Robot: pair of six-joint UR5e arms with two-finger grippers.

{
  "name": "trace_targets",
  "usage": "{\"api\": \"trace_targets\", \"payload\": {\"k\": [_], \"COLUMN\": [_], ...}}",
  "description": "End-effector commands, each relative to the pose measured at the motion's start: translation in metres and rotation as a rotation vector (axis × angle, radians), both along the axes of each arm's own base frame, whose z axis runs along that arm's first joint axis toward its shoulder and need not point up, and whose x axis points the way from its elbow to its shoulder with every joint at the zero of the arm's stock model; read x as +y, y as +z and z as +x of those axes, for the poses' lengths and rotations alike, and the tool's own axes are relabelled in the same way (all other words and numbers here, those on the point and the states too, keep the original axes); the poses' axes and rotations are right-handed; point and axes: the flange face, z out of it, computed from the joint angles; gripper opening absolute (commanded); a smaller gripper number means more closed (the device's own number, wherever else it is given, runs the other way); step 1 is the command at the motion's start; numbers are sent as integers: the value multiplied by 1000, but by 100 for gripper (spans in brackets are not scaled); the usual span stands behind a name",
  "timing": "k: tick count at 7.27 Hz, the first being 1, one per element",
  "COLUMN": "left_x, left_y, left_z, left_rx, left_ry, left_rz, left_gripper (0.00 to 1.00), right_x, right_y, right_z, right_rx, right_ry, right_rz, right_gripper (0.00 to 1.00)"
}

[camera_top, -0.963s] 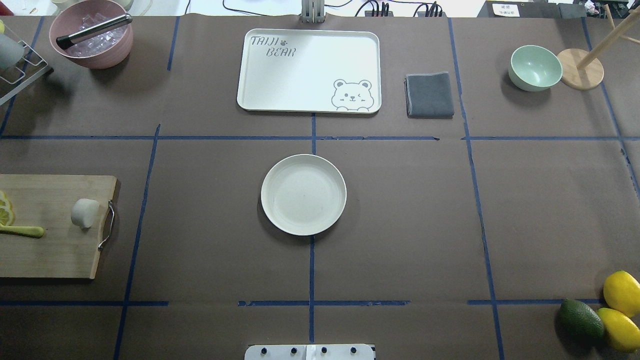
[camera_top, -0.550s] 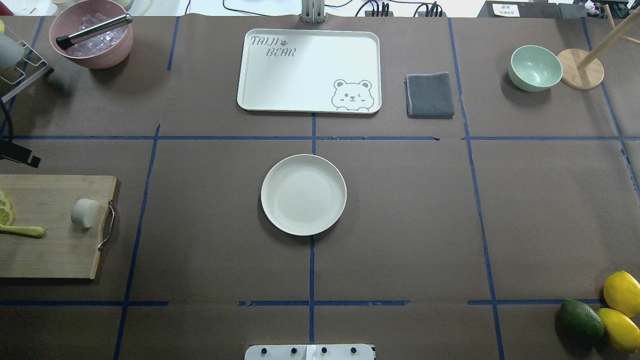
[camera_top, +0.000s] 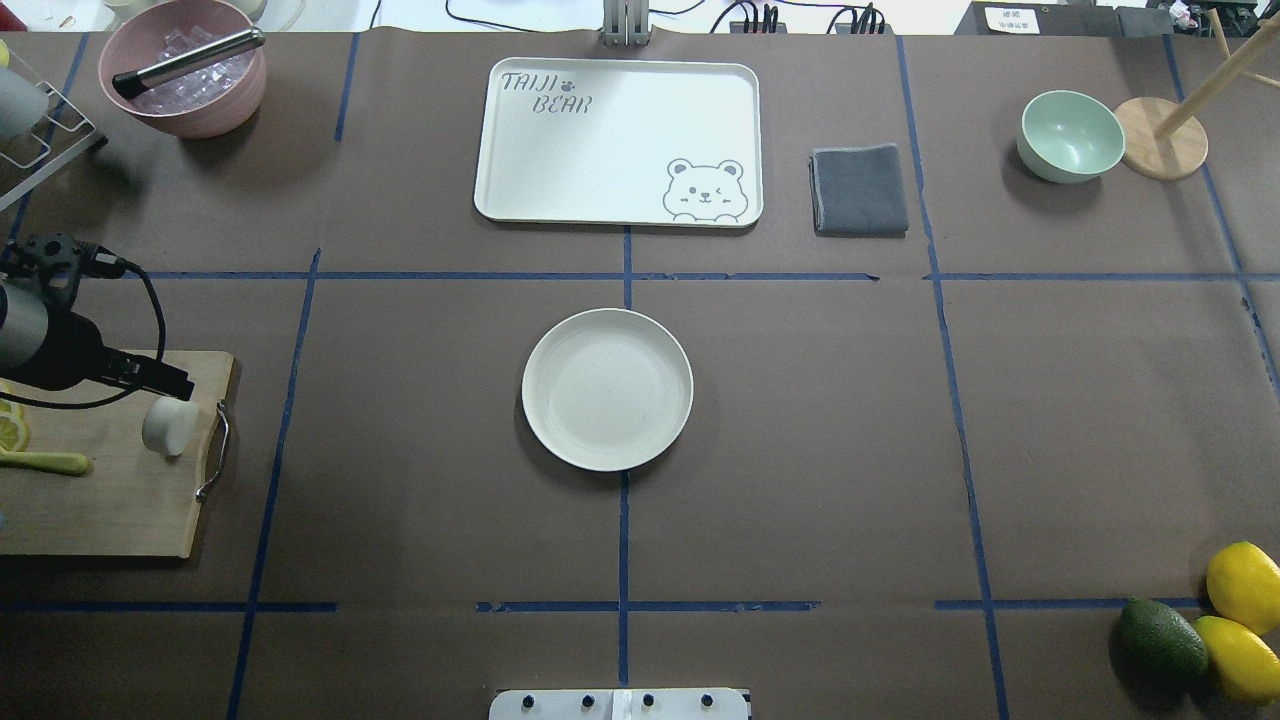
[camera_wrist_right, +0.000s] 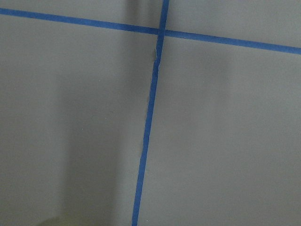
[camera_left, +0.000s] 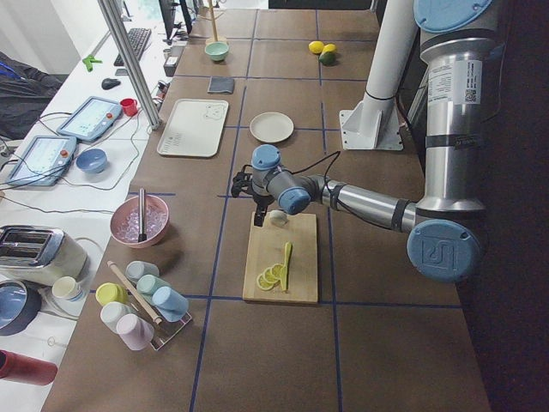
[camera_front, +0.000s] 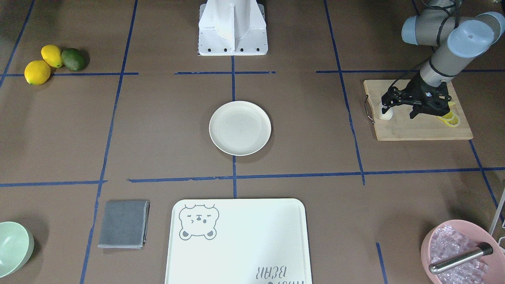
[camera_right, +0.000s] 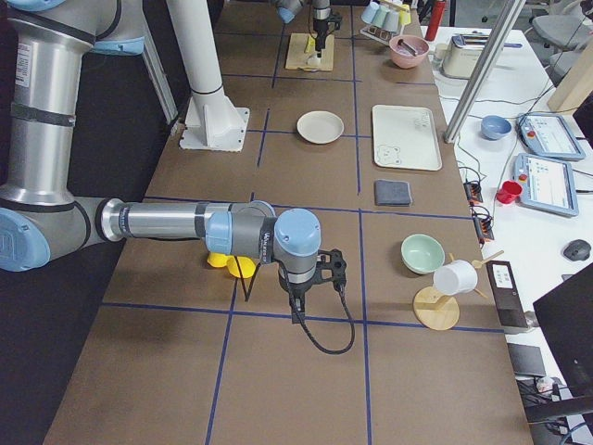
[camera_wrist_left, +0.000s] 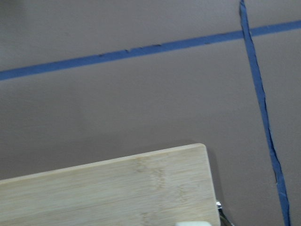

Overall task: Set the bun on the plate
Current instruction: 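Reach the left gripper down and grasp the white bun on the cutting board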

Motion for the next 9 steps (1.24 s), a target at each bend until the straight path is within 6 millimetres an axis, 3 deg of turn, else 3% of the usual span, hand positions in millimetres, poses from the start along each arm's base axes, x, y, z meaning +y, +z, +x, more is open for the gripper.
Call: {"api": "trace_targets", "payload": {"k": [1,2,3,5,8,9], "left_x": [21,20,19,19,18,10], "left_y": [11,13,15,11,-29,-50], "left_z": [23,22,22,22,22,33], "left_rx": [-29,-46,-56,-51,3,40], "left_ry": [34,20,12,11,-25,-70], "left_rz": [-9,7,10,13,24,-7], "left_gripper": [100,94,56,36,34,34], "right_x": [0,0,0,0,0,0], "right_y": [1,1,1,0,-1,-1], "right_z": [0,0,0,0,0,0], "right_rx": [1,1,1,1,0,0], "right_ry": [0,0,0,0,0,0], "right_rz": [-1,-1,-1,0,2,2], "right_gripper": [100,100,100,100,100,100]}}
